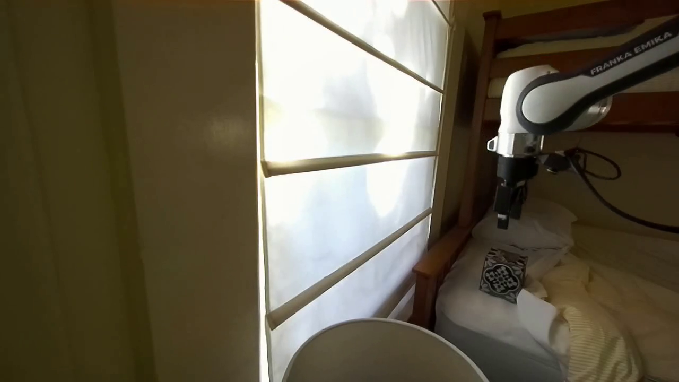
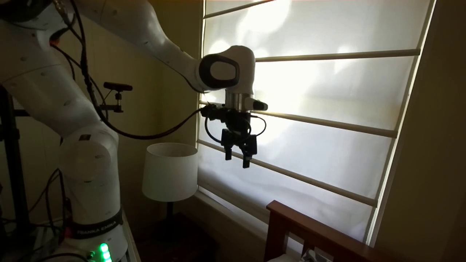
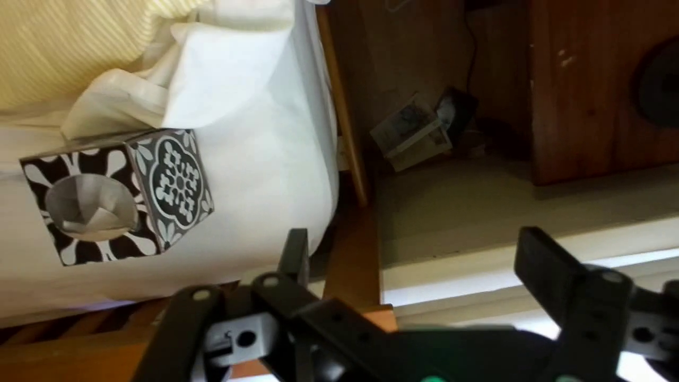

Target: Put the box on the stand

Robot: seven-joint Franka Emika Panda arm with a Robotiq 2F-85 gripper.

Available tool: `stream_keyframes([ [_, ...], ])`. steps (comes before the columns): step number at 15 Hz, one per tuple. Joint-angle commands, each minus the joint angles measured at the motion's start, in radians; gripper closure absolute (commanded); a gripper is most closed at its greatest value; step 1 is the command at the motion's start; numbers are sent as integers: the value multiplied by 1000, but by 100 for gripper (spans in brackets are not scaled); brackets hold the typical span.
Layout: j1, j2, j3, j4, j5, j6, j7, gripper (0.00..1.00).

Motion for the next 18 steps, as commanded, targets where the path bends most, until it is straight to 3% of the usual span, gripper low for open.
stream_keyframes([
  [1,-36,151,-91,72,39,-4,-52,0],
  [2,-31,55,-54,11,8,14,-34,0],
  [7,-50,151,-90,40,-13,68,-58,0],
  [10,-62,204,-129,58,-95,107,-213,0],
  [12,-49,262,-196,80,-16,154,-376,0],
  [14,37,306,-318,91,61,183,-523,0],
  [15,48,342,-355,110,130,179,-600,0],
  [16,-10,405,-329,153,219,134,-670,0],
  [17,-39,305,-271,75,119,170,-557,0],
  [18,-52,328,-274,84,137,170,-586,0],
])
